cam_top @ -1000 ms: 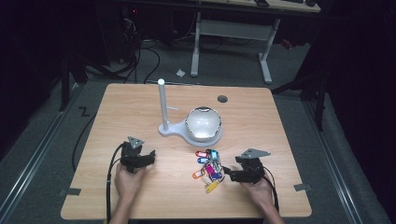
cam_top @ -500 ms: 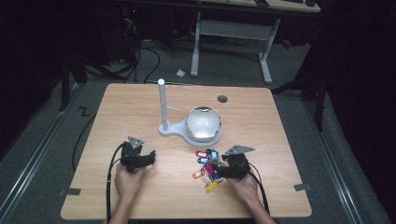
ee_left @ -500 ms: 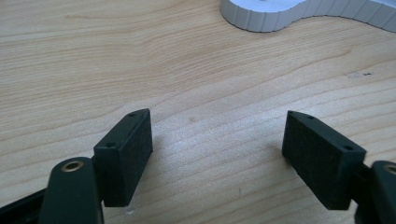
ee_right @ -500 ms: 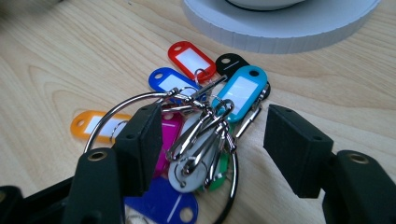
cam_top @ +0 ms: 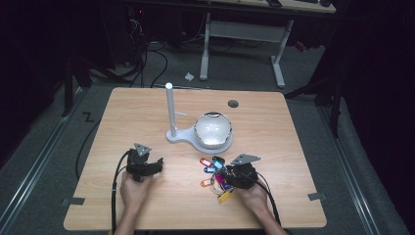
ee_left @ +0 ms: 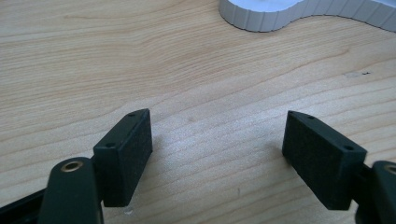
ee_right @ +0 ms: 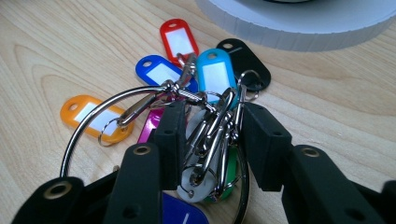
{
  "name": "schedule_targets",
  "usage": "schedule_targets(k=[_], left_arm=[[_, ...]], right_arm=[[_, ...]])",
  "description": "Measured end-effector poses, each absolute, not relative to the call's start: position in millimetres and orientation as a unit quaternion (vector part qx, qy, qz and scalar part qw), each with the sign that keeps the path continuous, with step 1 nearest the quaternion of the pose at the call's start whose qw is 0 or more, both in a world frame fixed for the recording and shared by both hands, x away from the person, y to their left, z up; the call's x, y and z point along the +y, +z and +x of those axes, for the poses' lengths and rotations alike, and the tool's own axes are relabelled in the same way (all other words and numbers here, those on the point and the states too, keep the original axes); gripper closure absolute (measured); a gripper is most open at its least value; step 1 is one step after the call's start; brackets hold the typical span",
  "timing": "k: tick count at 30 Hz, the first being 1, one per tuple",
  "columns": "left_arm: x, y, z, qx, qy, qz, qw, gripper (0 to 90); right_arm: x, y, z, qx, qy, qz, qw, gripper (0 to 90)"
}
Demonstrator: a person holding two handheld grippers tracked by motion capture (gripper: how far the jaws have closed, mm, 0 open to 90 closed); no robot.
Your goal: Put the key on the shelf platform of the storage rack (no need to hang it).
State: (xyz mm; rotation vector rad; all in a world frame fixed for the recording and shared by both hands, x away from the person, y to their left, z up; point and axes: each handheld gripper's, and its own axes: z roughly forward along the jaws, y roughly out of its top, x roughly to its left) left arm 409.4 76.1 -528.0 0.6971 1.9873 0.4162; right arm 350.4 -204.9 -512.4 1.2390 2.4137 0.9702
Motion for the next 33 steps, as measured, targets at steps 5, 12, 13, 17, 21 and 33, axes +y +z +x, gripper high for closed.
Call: schedule_targets(k=[5,12,13,17,21,33], left_arm=[[76.1,-528.0,409.3,0.814,0.170,0.285,0.477,24.6],[76.2,-528.4,408.9,0.811,0.171,0.290,0.479,24.5],[76.2,-528.4,408.9,0.811,0.171,0.290,0.479,24.5],[76.1,-528.3,408.9,0.811,0.171,0.289,0.478,24.5],[76.2,-528.4,408.8,0.810,0.172,0.291,0.479,24.5],[76.1,-528.4,408.9,0.811,0.172,0.290,0.478,24.4]], right_arm=[[-206.1,-511.2,351.2,0.836,0.335,0.415,0.129,66.1],[-208.8,-509.7,350.4,0.833,0.351,0.408,0.125,69.8],[-209.5,-508.7,349.8,0.834,0.351,0.406,0.127,71.6],[-212.7,-505.8,348.2,0.838,0.350,0.397,0.134,74.1],[-216.8,-503.6,346.0,0.836,0.354,0.395,0.139,74.2],[-233.7,-482.1,342.5,0.817,0.394,0.398,0.139,74.6]])
